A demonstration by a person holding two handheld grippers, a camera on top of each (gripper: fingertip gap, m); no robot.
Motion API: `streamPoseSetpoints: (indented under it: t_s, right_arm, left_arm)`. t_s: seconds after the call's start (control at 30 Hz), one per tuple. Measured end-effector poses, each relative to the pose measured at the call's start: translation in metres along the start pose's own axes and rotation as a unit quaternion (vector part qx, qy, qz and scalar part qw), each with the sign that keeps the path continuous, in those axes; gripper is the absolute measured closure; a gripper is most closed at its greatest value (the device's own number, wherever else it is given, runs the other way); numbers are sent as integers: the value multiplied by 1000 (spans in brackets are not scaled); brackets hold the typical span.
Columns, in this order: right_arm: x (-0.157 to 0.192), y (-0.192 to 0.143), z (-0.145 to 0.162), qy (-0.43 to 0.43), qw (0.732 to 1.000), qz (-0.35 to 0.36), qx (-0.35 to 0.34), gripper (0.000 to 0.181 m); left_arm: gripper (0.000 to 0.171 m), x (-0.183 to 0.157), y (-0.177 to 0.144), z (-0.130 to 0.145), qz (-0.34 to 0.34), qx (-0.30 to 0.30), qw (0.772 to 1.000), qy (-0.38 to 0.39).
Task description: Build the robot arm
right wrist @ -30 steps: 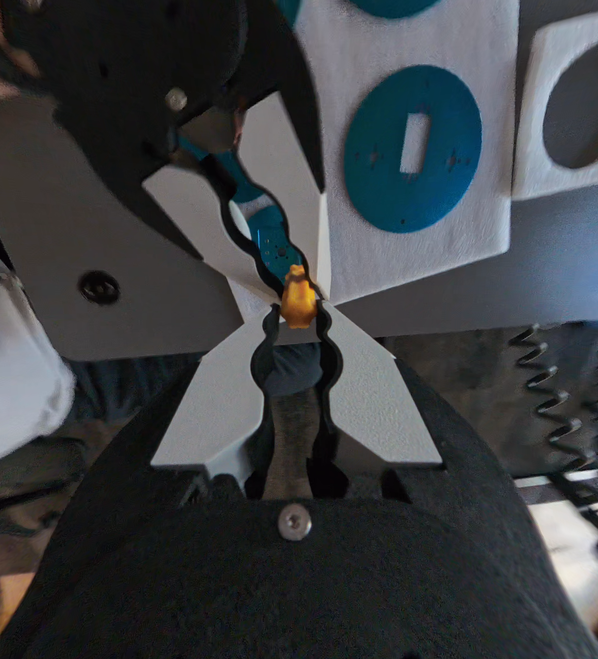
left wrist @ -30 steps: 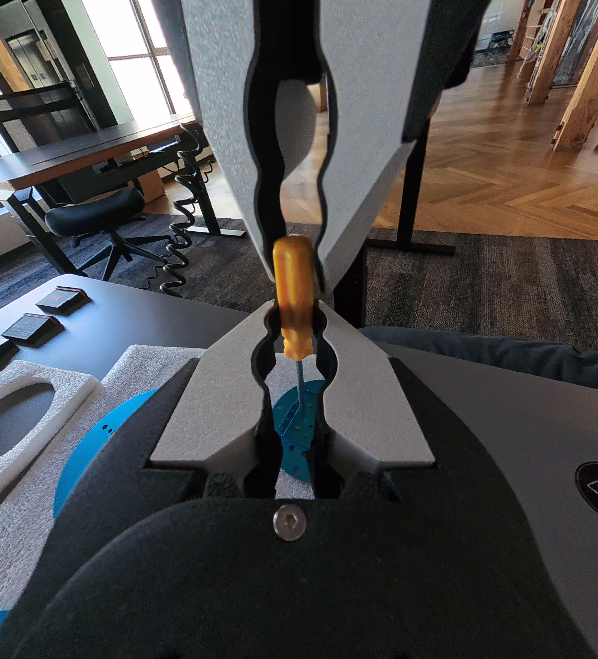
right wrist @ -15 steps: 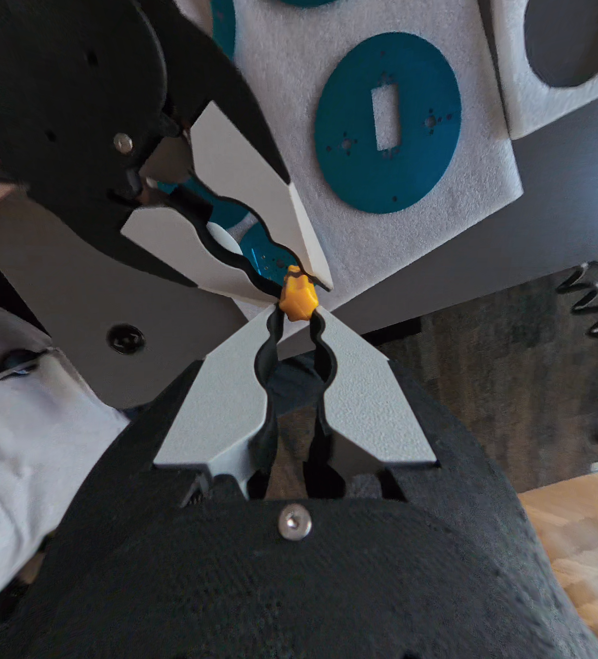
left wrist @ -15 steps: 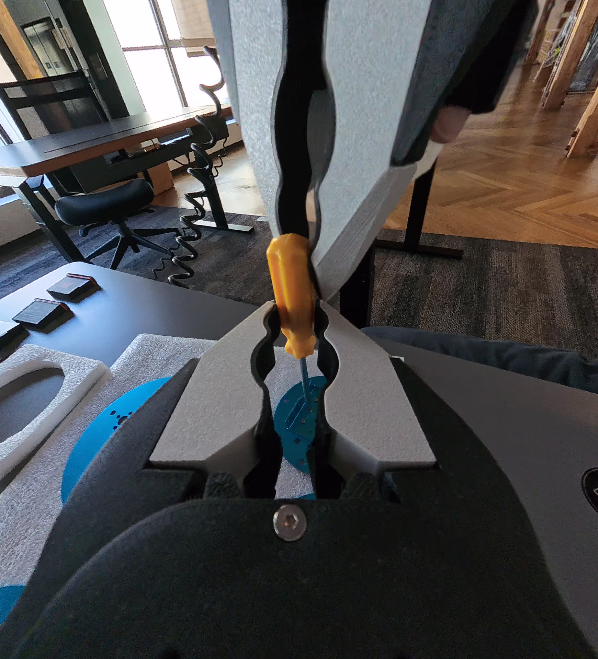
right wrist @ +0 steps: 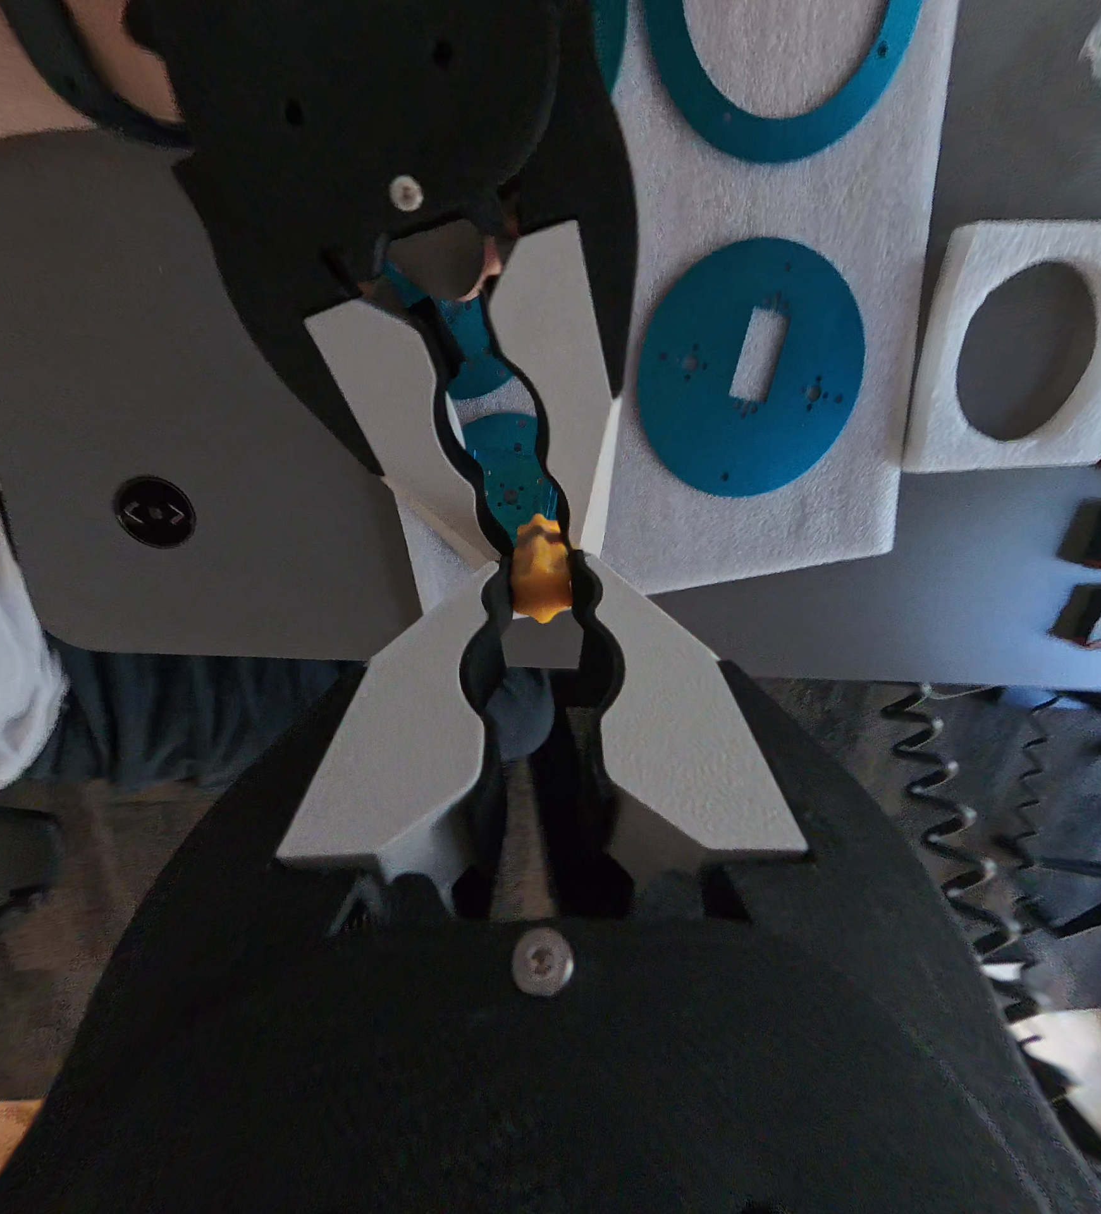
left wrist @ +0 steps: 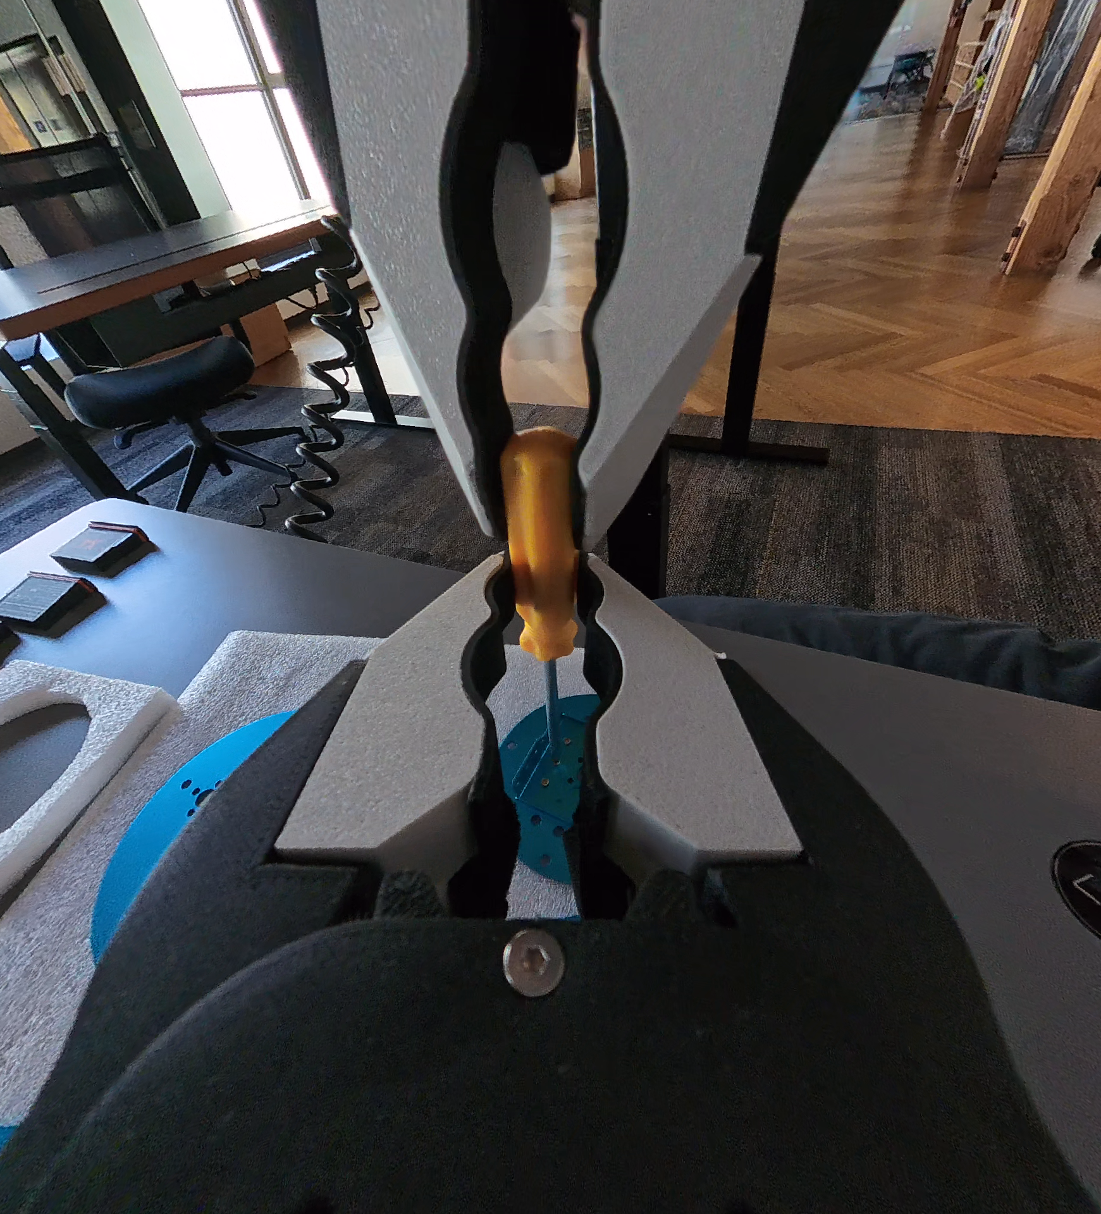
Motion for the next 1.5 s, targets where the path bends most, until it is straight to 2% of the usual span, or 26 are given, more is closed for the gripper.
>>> streamPoseSetpoints:
  t_s: [0.1, 0.13, 0.17, 0.23, 0.37, 0.47, 0.6, 0.7, 0.77, 0.83, 0.87, 0.93, 1.0, 1.07, 1.13, 1.23, 1.33, 1.4, 1.5]
  right_arm:
    - [-3, 1, -1, 139, 990, 39, 5, 163]
    - [-4, 2, -1, 219, 974, 59, -2, 164]
    - [-4, 2, -1, 261, 963, 71, -7, 163]
    - [-1, 1, -2, 243, 967, 74, 10, 164]
    - [3, 4, 0, 42, 997, 37, 49, 160]
    - [2, 8, 5, -13, 998, 33, 48, 164]
    - [1, 8, 7, 82, 995, 28, 46, 165]
    - [3, 9, 8, 243, 966, 70, 48, 171]
    - [5, 8, 8, 190, 977, 73, 68, 170]
    - [5, 8, 9, 115, 990, 67, 48, 170]
    - [4, 6, 9, 91, 993, 64, 34, 166]
    - [-2, 2, 8, 46, 997, 68, 3, 145]
    - [-2, -3, 6, 22, 998, 41, -35, 148]
    - [-2, -1, 5, 12, 998, 19, -51, 162]
    - [-3, 1, 5, 17, 999, 10, -46, 162]
    - [-2, 2, 5, 98, 994, 16, -42, 163]
    - [3, 4, 4, 253, 962, 89, -50, 162]
    - [10, 4, 4, 260, 958, 112, -54, 163]
    - [9, 3, 1, 181, 980, 80, -28, 163]
  left_arm:
    - [154, 2, 1, 1, -14, 5, 1000, -4]
    - [154, 3, 1, 2, -19, 8, 1000, -5]
    - [155, 3, 2, 2, -19, 9, 1000, -4]
    - [155, 2, 2, 2, -13, 8, 1000, -3]
    - [155, 0, 2, 2, -8, 7, 1000, -1]
    - [155, 1, 2, 3, -7, 7, 1000, -4]
    - [155, 1, 2, 2, -9, 11, 1000, -5]
    - [155, 2, 3, 3, -14, 13, 1000, -3]
    - [155, 0, 4, 3, -9, 12, 1000, 0]
    - [155, 1, 3, 3, -12, 12, 1000, -1]
    - [155, 1, 2, 4, -10, 10, 1000, -4]
    - [155, 2, 2, 4, -10, 9, 1000, -7]
    - [155, 2, 2, 4, -8, 8, 1000, -6]
    - [155, 2, 2, 4, -6, 9, 1000, -5]
    - [155, 2, 2, 4, -5, 8, 1000, -7]
    - [155, 1, 2, 4, -9, 9, 1000, -9]
    - [153, 2, 5, 4, -16, 16, 1000, -5]
    - [154, 1, 4, 4, -8, 16, 1000, -3]
    - [154, -1, 5, 5, -7, 15, 1000, 1]
Point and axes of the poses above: each gripper's, where its closed fingertips meet, y out along the fingers, z out of its underside, x = y × z across the jaws, the point moved 9 cm from there along -y, back along the fingers, and after that the axes turned 10 degrees about -x, right-handed, at the moved point
